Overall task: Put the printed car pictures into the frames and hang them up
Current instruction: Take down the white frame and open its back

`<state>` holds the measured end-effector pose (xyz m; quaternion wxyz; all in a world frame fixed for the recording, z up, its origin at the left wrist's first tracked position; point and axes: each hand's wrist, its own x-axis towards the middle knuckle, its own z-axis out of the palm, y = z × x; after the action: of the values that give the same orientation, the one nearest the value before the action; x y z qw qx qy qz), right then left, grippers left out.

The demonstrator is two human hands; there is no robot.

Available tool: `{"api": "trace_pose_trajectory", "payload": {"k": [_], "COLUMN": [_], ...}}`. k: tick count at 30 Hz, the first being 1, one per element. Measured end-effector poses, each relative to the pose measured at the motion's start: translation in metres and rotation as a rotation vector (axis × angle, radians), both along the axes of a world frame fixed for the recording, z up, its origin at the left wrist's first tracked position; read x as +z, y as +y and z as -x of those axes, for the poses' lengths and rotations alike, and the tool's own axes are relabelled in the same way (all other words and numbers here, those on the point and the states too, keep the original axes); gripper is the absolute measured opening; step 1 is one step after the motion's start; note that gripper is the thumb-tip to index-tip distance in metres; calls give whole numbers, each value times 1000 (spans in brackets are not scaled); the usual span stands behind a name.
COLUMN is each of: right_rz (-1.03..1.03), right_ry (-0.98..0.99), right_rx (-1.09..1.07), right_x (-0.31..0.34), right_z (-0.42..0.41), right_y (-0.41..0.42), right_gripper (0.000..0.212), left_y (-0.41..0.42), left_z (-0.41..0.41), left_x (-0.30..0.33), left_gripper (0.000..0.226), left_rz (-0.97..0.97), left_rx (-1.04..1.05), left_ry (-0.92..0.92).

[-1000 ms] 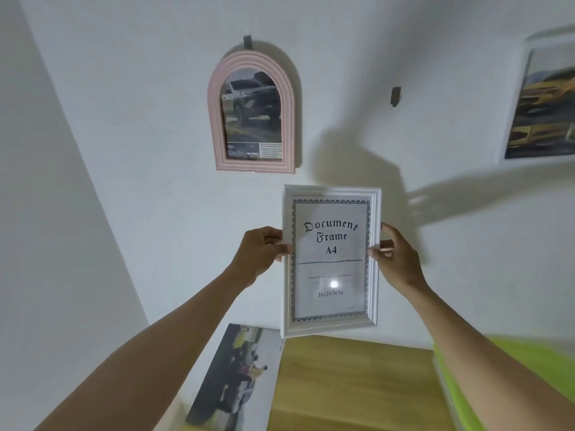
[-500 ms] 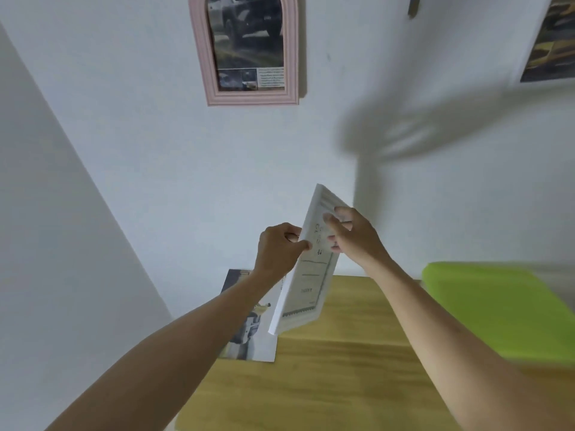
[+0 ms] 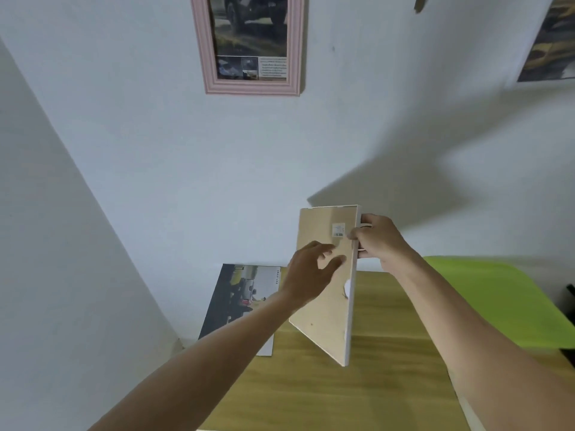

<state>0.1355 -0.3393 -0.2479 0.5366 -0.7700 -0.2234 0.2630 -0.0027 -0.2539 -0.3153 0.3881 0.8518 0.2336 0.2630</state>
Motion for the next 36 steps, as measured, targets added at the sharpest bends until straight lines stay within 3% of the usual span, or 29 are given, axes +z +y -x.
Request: {"api": "trace_pose_trajectory", "payload": {"k": [3, 8, 12, 18, 23, 27, 36], "right_rz": [24, 46, 50, 77, 334, 372, 420], "right_ry": [38, 171, 283, 334, 424, 394, 200], "right_rx": [56, 105, 95, -89, 56, 80, -66], "right_x": [-12, -42, -69, -132, -180, -205, -251], "right_z": [-13, -36, -54, -71, -71, -68, -57], "right_y": [-17, -34, -36, -26, -24, -24, -22], "right_gripper": [27, 29, 28, 10, 36, 58, 42], "left_y": [27, 70, 79, 73, 63, 60, 39], "left_z": [3, 15, 24, 24, 18, 10, -6], "left_x": [-15, -44, -63, -88, -112, -135, -171], "left_gripper": [53, 73, 53, 37, 33, 40, 23], "left_rz": [18, 279, 597, 807, 833, 799, 597], "left_rx": [133, 231, 166, 241, 341, 445, 591], "left_ry": [113, 378, 359, 320, 390, 417, 522]}}
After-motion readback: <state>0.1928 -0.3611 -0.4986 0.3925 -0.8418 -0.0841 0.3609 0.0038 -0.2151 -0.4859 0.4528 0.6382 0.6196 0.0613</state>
